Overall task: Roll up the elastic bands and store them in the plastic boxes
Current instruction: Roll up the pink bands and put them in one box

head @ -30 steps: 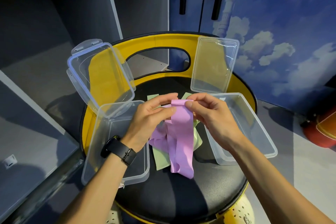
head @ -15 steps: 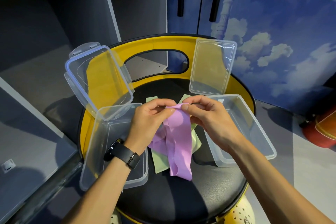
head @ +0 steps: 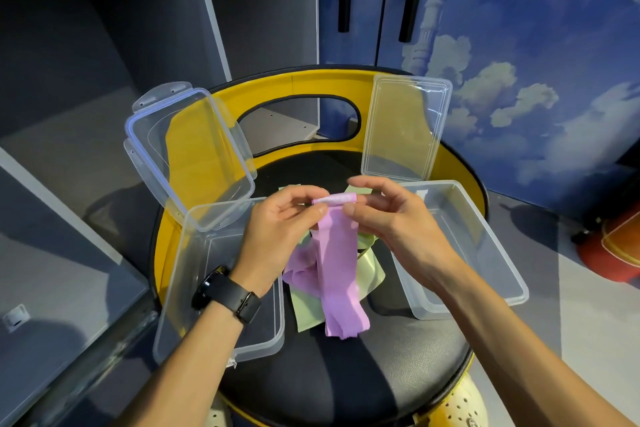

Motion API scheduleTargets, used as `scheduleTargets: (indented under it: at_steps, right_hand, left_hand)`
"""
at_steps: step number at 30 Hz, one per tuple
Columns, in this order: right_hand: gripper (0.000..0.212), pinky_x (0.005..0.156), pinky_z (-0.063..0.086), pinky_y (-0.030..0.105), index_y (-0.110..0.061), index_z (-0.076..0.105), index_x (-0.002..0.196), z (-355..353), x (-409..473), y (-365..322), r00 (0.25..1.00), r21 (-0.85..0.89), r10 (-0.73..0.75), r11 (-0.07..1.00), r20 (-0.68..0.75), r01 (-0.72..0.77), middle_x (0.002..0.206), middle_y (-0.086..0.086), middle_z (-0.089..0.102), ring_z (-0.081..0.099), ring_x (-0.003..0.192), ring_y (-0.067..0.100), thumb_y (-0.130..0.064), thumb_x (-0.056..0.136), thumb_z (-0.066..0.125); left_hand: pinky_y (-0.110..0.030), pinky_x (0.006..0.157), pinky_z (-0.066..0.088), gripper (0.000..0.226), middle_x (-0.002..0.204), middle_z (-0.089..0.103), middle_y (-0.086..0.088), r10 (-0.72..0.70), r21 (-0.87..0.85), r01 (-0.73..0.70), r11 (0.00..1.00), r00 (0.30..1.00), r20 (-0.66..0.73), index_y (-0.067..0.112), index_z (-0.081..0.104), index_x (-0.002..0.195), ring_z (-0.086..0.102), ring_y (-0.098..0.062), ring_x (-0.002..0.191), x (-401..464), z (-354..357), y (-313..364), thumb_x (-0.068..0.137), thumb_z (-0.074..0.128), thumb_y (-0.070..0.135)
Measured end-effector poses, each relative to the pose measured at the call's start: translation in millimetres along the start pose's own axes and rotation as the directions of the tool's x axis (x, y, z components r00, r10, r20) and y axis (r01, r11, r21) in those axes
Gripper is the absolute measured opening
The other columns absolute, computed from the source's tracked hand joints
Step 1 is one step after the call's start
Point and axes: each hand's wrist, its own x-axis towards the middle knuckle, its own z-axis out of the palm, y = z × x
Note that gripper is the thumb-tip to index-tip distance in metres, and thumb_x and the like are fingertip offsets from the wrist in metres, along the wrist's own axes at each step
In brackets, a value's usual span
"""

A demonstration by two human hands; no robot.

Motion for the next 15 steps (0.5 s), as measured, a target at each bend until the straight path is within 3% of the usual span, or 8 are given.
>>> scheduleTargets:
  at_steps: [3, 7, 12, 15]
  right_hand:
    - [0.015, 0.081, 0.059, 0.032, -0.008, 0.069, 0.103, 0.7, -0.7, -0.6, 1.000, -0.007, 0.007, 1.000, -0.009, -0.007, 0.095, 0.010, 0.075, 0.071, 0.089, 0.020, -0.011, 0.089, 0.066]
    - [0.013, 0.073, 0.057, 0.024, -0.007, 0.069, 0.100, 0.1, 0.0, -0.7, 0.999, 0.041, -0.030, 0.999, -0.013, 0.030, 0.086, 0.006, 0.075, 0.070, 0.080, 0.015, -0.006, 0.088, 0.065]
    - [0.016, 0.074, 0.055, 0.026, -0.014, 0.070, 0.096, 0.3, 2.6, 1.1, 0.998, 0.059, -0.059, 0.997, 0.001, 0.059, 0.092, 0.009, 0.074, 0.070, 0.087, 0.019, -0.002, 0.087, 0.066]
    - [0.021, 0.078, 0.057, 0.031, -0.015, 0.068, 0.102, -0.2, 2.7, 1.4, 0.999, 0.063, -0.032, 0.998, 0.021, 0.031, 0.095, 0.008, 0.074, 0.070, 0.090, 0.021, -0.002, 0.086, 0.066]
  left_hand:
    - [-0.018, 0.073, 0.053, 0.023, 0.095, 0.074, 0.010, 0.003, 0.012, -0.003, 1.000, 1.000, -0.005, 0.020, 0.071, 0.096, 0.069, -0.008, 0.093, -0.2, -1.2, -0.8, 0.087, 0.064, 0.000]
    - [-0.021, 0.081, 0.055, 0.032, 0.114, 0.069, 0.006, -0.050, -0.071, 0.055, 0.996, 0.996, 0.067, 0.026, 0.065, 0.112, 0.066, -0.009, 0.105, -0.5, -2.5, -0.9, 0.087, 0.064, 0.006]
    - [-0.036, 0.082, 0.057, 0.023, 0.103, 0.074, 0.000, -0.112, -0.031, 0.112, 0.993, 0.994, 0.016, 0.027, 0.067, 0.111, 0.070, -0.020, 0.098, 1.2, -2.9, -5.7, 0.089, 0.064, 0.019]
    - [-0.036, 0.082, 0.057, 0.023, 0.104, 0.073, 0.000, -0.099, -0.020, 0.099, 0.995, 0.995, 0.014, 0.026, 0.067, 0.110, 0.069, -0.020, 0.099, 1.4, -3.4, -7.2, 0.090, 0.064, 0.016]
